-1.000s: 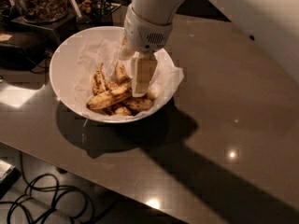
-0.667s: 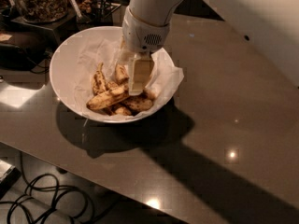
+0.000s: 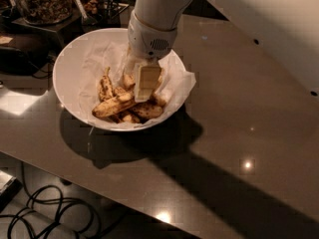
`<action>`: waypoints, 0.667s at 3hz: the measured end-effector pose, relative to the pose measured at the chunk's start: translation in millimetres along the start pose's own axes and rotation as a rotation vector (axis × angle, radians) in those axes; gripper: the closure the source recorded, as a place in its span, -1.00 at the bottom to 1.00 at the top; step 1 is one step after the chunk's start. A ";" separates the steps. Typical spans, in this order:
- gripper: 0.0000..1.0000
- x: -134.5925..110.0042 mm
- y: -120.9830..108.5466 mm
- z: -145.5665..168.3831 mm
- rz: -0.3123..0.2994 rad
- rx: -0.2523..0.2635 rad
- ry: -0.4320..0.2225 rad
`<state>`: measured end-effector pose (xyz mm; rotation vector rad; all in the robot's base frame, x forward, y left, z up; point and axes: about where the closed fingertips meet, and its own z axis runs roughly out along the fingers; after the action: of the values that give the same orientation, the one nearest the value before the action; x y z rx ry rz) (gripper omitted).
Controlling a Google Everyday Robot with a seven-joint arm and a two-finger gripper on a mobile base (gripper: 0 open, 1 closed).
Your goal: Pick banana from white bowl
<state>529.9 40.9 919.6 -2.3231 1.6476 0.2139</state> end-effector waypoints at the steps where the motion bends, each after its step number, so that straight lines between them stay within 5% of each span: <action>1: -0.08 -2.1 3.1 12.8 -0.009 -0.029 0.006; 2: -0.06 -2.9 6.6 24.1 -0.011 -0.051 0.007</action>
Offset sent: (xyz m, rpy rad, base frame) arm -0.0122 0.0077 -0.0361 -0.0454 0.0771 0.0347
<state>523.8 49.0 896.6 -2.3720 1.6508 0.2488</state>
